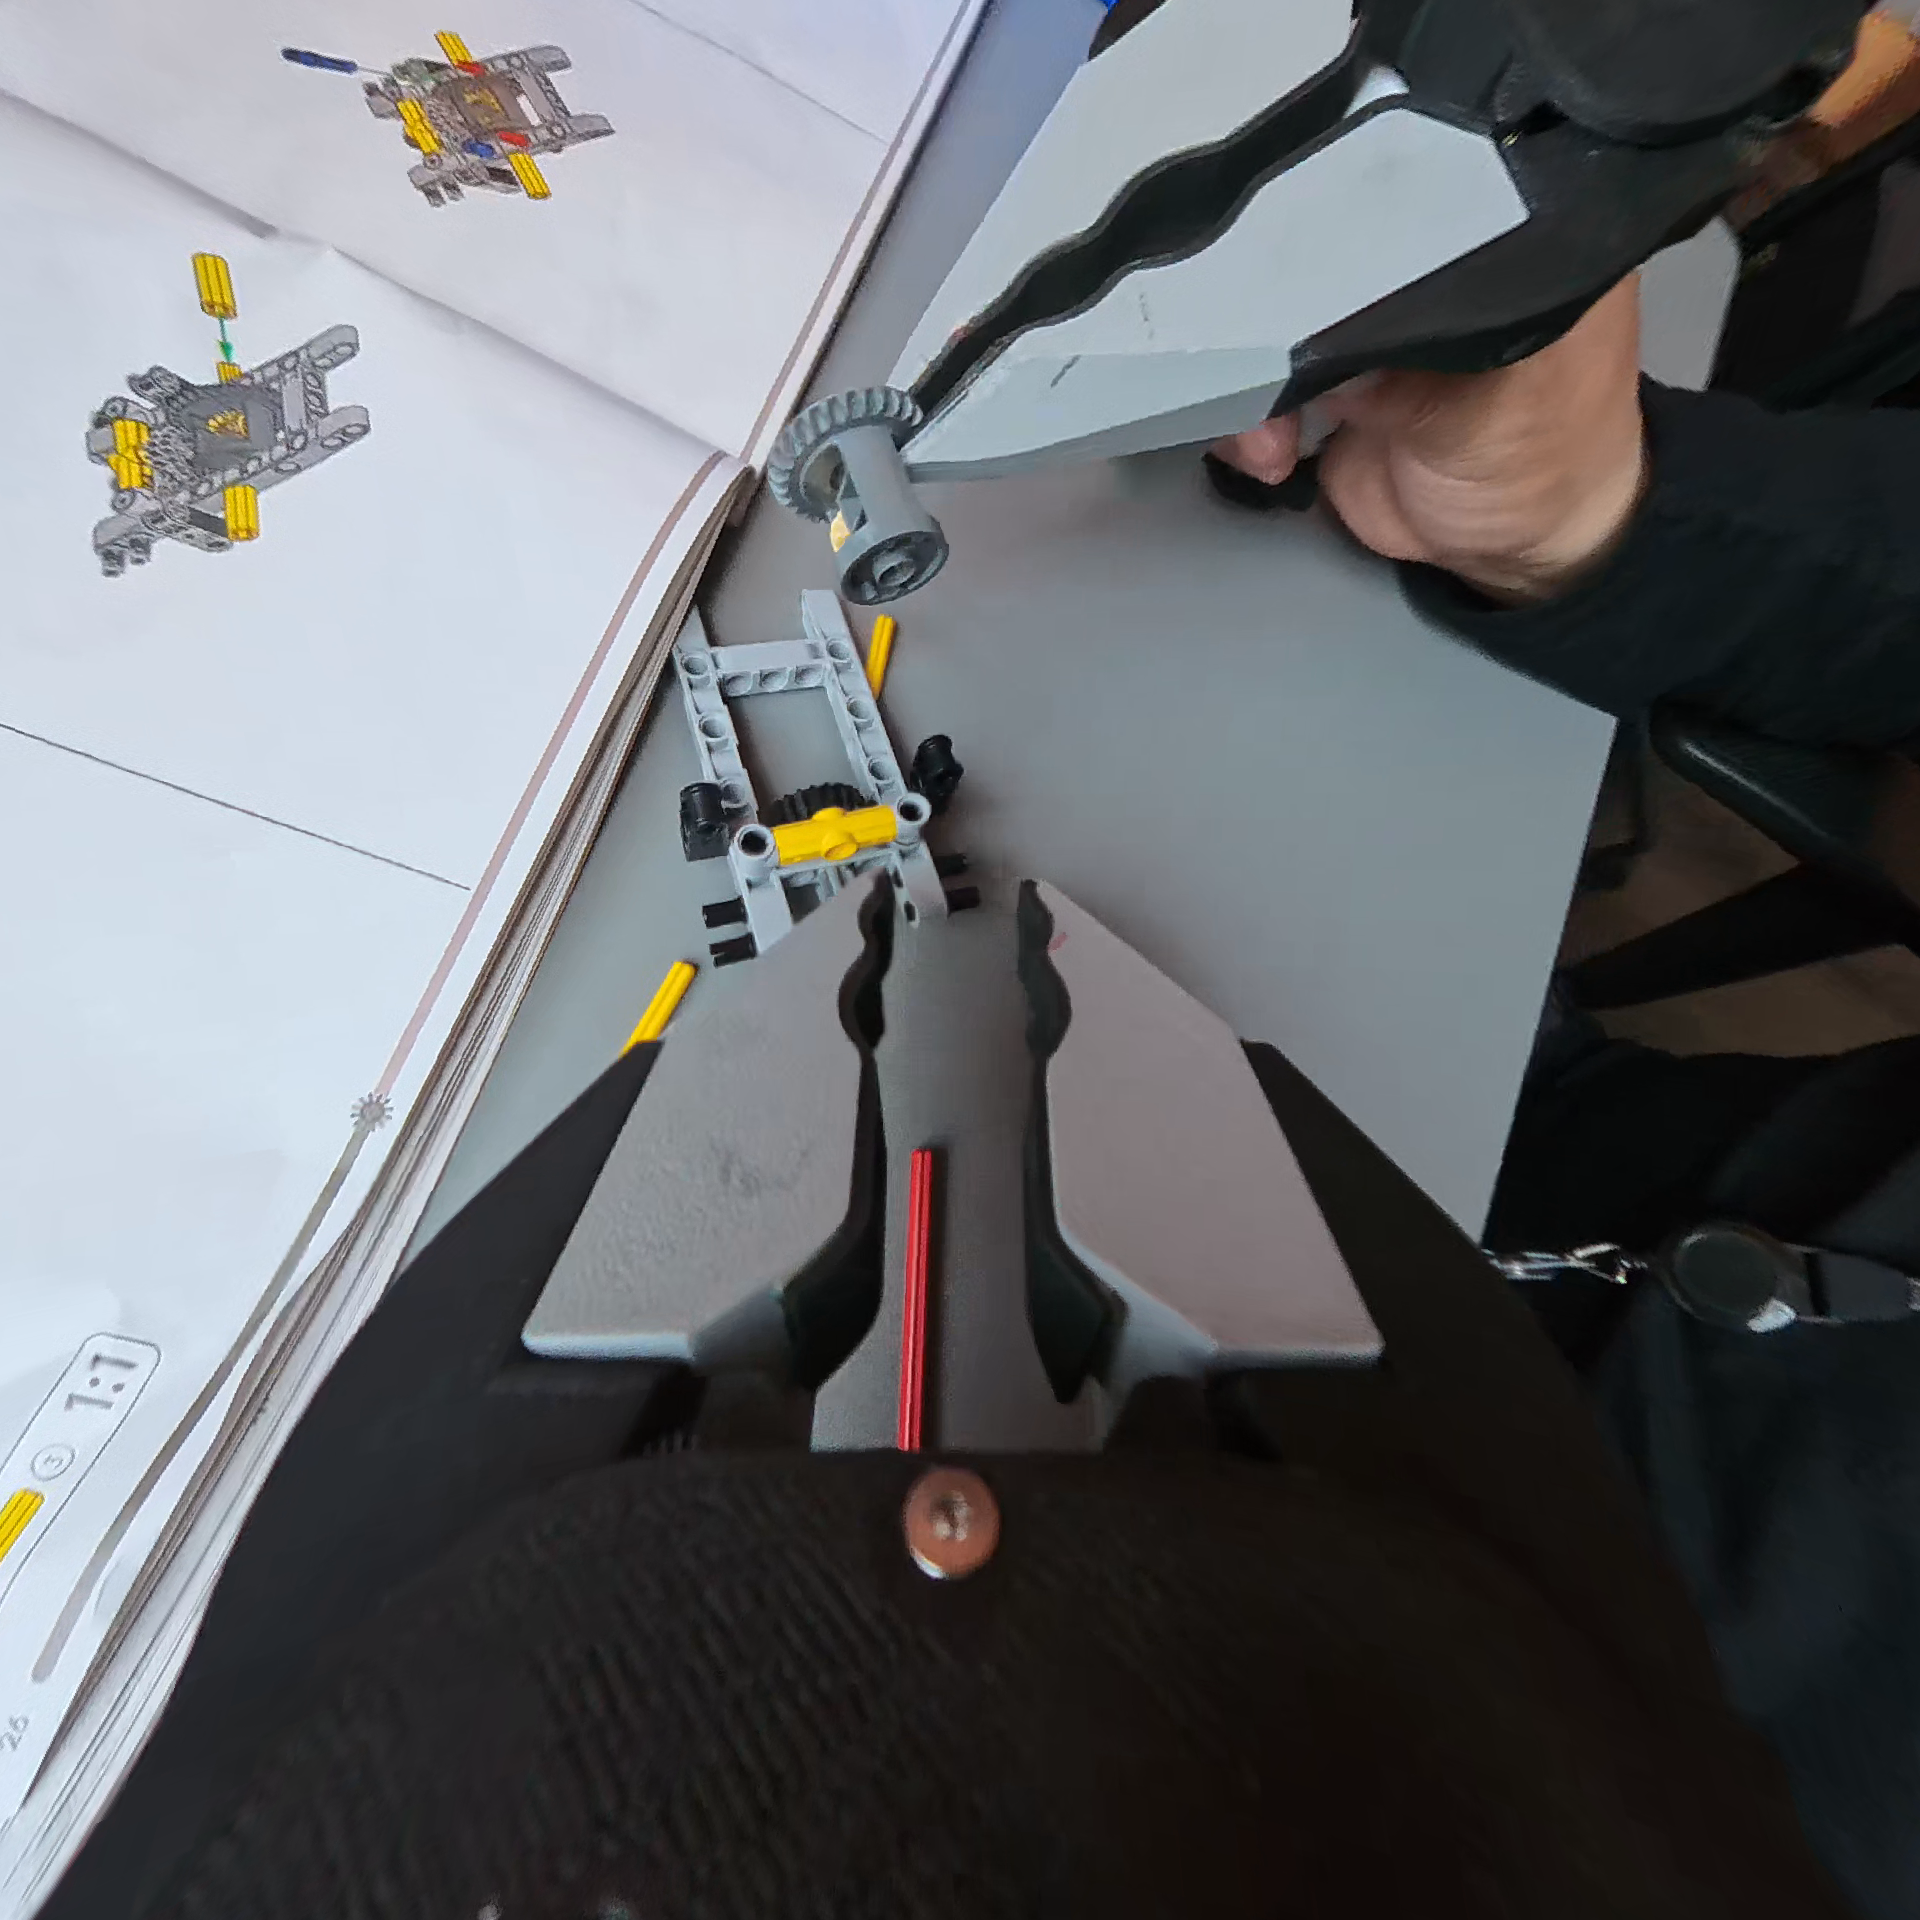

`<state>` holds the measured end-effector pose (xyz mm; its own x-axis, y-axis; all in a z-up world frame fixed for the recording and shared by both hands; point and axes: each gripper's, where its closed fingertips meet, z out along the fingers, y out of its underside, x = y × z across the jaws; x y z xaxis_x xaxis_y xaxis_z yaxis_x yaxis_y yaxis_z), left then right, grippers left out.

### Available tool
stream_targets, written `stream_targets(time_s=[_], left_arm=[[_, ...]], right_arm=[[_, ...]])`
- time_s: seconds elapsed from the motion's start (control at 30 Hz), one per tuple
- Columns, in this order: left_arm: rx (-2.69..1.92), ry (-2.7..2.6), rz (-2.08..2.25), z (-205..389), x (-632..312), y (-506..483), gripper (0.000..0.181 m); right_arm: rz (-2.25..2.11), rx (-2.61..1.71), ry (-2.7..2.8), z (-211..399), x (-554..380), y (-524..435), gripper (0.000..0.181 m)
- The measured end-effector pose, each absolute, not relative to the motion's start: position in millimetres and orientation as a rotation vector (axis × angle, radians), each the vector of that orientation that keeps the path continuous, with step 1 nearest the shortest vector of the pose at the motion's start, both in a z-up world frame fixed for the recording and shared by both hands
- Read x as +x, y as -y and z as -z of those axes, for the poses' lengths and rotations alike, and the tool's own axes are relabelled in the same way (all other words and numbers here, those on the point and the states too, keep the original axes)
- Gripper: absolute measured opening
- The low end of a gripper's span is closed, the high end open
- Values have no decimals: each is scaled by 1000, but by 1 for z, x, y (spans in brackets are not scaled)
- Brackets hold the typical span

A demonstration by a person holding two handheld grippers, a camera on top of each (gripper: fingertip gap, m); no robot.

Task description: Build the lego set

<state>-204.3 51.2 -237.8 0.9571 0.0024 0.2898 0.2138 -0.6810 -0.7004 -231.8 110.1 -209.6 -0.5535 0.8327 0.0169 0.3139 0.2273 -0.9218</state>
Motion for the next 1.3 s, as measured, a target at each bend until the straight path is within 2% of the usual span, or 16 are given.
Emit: stream_targets(time_s=[0.1,0.27,0.47,0.87,0.93,1.03,1.13,1.3], left_arm=[[-2344,156,269,245,-205,-57,25],[-2440,149,282,263,-202,-56,14],[-2480,35,339,265,-205,-43,14],[-2485,-596,501,266,-210,-6,14],[-2497,-655,505,265,-214,-4,19],[-2526,-643,456,262,-230,-6,25],[-2504,-524,329,253,-253,-13,23],[-2354,-465,431,231,-228,-13,28]], right_arm=[[-1318,-1053,1985,209,-232,-110,0],[-1315,-1041,1986,209,-230,-109,0],[-1342,-1006,2006,206,-228,-103,0],[-1362,-903,2093,209,-219,-85,0],[-1369,-892,2104,210,-218,-83,0],[-1367,-874,2131,213,-216,-79,0],[-1363,-849,2160,215,-214,-73,0],[-1351,-806,2221,222,-210,-64,0]])
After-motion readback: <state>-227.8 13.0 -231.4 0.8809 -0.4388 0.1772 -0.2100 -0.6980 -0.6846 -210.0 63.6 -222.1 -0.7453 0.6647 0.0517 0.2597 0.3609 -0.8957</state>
